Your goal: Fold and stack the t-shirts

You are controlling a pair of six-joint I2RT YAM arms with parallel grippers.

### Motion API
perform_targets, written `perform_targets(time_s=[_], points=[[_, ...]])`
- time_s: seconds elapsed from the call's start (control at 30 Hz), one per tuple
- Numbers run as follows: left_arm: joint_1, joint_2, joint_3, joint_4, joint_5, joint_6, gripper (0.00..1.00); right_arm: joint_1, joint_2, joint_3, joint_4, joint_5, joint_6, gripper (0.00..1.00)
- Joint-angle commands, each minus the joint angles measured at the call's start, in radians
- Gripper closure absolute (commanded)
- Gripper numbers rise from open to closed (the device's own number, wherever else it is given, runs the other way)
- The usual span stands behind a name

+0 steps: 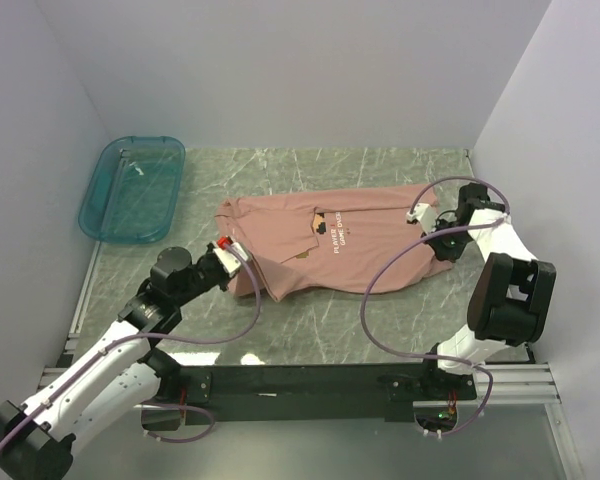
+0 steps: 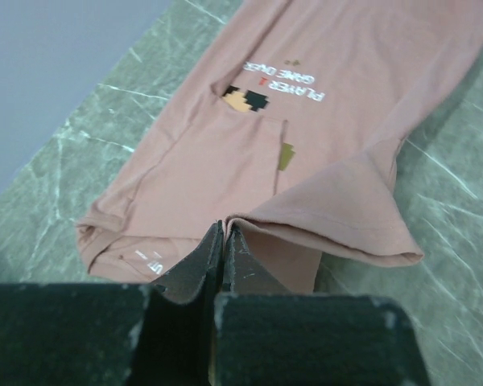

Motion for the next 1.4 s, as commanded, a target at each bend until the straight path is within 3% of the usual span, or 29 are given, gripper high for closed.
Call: perform_targets(time_s=[0.0,0.57,1.37], points=[[0.028,0.025,0.068,0.093,-0.009,-0.029,1.00,-0.011,0.043,0.058,0.017,-0.004,0.047,1.00],[0.166,0.232,0.180,0.142,-0.004,-0.041,1.00,-0.054,0.173,0.153,0.050,0.013,0.150,1.00],[0.202,0.461,0.281,0.196,0.054,-0.024,1.00,-0.051,0.316,0.379,0.101,-0.016,0.356,1.00]])
